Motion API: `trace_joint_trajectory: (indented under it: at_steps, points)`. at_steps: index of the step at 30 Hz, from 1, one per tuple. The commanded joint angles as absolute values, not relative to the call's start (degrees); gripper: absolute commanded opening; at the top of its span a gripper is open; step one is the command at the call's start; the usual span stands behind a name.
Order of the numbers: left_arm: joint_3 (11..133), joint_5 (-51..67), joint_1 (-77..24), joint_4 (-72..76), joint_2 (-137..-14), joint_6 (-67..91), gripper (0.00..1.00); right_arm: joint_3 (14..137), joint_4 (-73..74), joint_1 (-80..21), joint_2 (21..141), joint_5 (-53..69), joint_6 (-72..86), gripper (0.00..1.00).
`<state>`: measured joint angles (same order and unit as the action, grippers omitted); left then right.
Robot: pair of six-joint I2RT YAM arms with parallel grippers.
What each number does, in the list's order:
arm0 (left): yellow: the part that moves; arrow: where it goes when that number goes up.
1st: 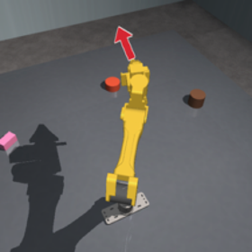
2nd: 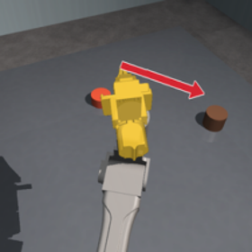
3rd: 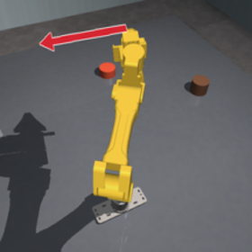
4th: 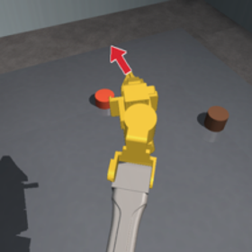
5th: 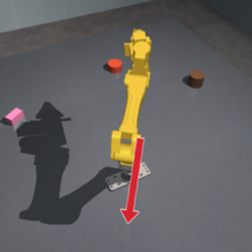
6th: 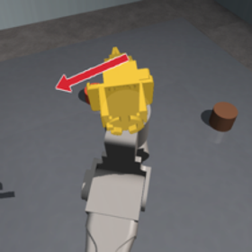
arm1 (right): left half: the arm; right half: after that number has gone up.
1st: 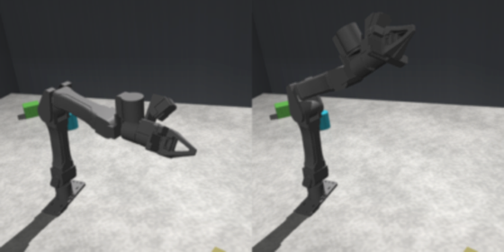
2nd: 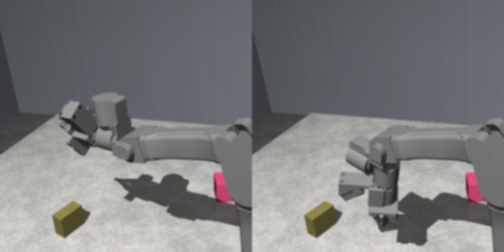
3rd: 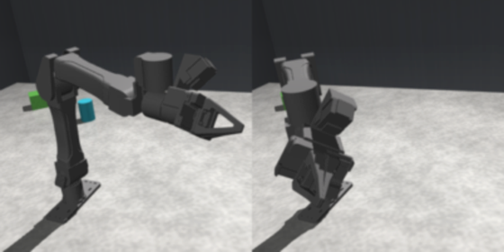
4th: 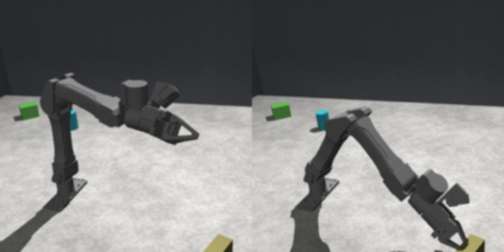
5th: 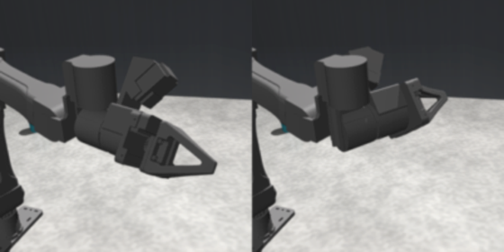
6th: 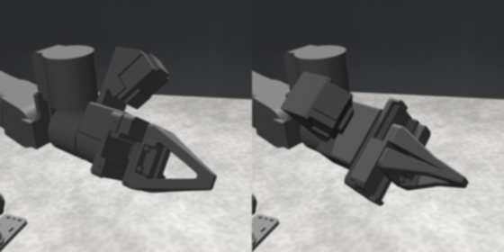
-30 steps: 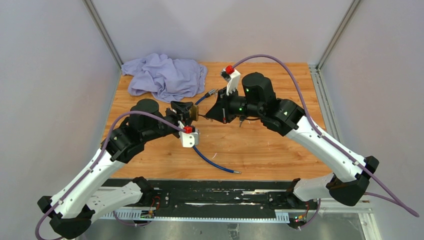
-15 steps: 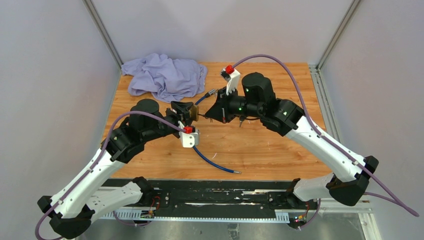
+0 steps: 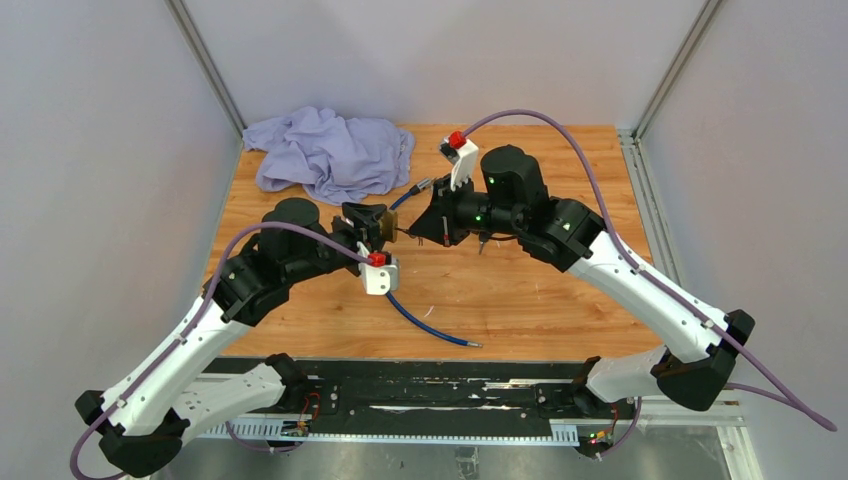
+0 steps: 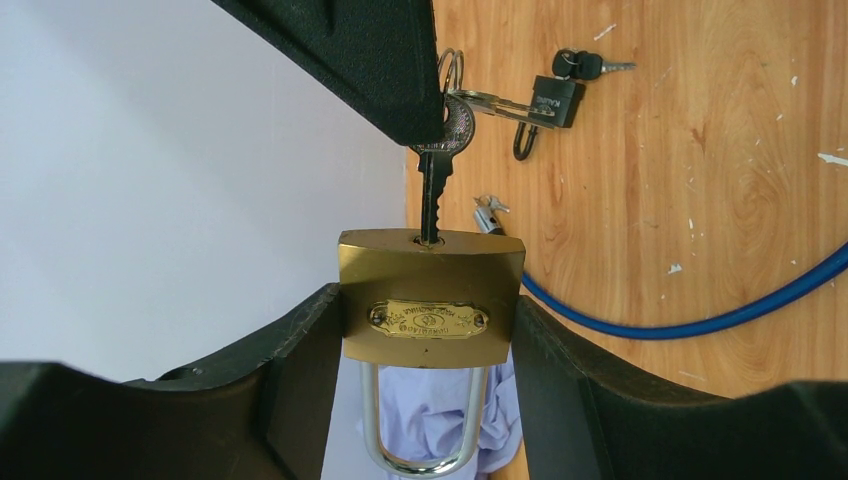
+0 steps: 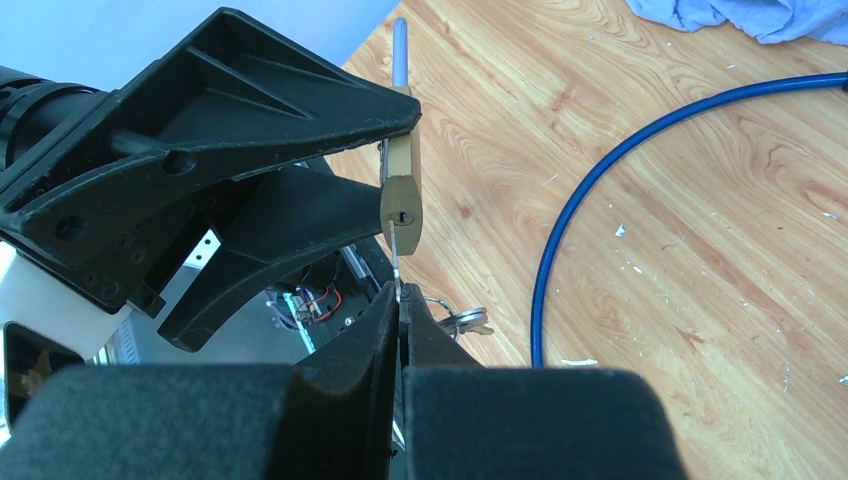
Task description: Unlock with the key
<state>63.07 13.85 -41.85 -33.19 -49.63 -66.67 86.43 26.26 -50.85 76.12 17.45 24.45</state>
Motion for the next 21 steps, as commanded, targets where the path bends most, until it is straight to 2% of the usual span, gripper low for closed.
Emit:
trace_joint_trajectory:
  at_steps: [1,21]
  points:
    - [65.0,14.7,-42.7,-28.5,-49.3,-67.3,0.00,85.6,23.4,-51.7,76.8,16.7,25.3,0.01]
    - [63.6,14.5,-44.3,-29.6,-48.8,-71.8,0.00,84.8,20.8,-52.2,77.3,16.5,26.4,0.01]
